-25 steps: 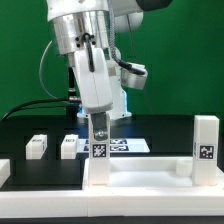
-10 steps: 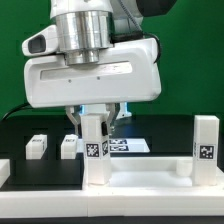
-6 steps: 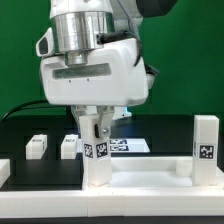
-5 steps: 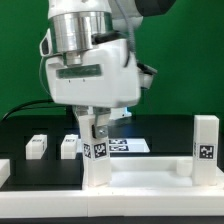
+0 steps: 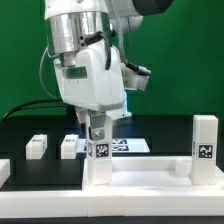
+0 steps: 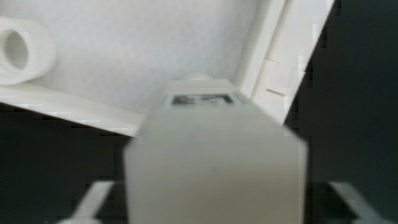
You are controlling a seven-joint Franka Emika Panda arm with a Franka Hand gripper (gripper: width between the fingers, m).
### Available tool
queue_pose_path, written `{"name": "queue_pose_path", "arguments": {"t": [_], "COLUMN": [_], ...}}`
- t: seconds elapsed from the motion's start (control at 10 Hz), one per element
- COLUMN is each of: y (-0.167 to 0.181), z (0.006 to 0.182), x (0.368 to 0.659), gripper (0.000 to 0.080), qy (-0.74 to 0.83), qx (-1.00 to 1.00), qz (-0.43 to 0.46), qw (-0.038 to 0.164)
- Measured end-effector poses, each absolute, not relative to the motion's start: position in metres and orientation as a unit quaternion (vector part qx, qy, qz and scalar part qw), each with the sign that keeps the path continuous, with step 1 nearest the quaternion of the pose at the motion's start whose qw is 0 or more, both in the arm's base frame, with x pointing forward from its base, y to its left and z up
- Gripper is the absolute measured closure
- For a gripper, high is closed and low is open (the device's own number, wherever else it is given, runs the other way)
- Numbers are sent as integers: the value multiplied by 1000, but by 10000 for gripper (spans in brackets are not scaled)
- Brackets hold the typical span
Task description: Assemble desk
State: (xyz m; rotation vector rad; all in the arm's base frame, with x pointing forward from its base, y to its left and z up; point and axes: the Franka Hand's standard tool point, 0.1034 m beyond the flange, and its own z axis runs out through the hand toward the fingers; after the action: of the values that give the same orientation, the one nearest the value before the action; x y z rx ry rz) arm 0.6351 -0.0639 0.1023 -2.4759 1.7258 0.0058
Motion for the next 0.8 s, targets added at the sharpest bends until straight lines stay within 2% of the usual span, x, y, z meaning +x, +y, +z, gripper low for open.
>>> {"name": "queue_pose_path", "arguments": {"t": [0.1, 0.2, 0.3, 0.6, 0.8], "y": [-64, -64, -64, -64, -66], "z": [102, 102, 102, 103, 103], "x": [635, 635, 635, 636, 636], "gripper": [239, 239, 169, 151, 151], "qy": [571, 571, 571, 612, 533], "qx": [-819, -819, -819, -788, -844], "qz": [2, 2, 2, 5, -2], "qw": [62, 62, 62, 65, 61]}}
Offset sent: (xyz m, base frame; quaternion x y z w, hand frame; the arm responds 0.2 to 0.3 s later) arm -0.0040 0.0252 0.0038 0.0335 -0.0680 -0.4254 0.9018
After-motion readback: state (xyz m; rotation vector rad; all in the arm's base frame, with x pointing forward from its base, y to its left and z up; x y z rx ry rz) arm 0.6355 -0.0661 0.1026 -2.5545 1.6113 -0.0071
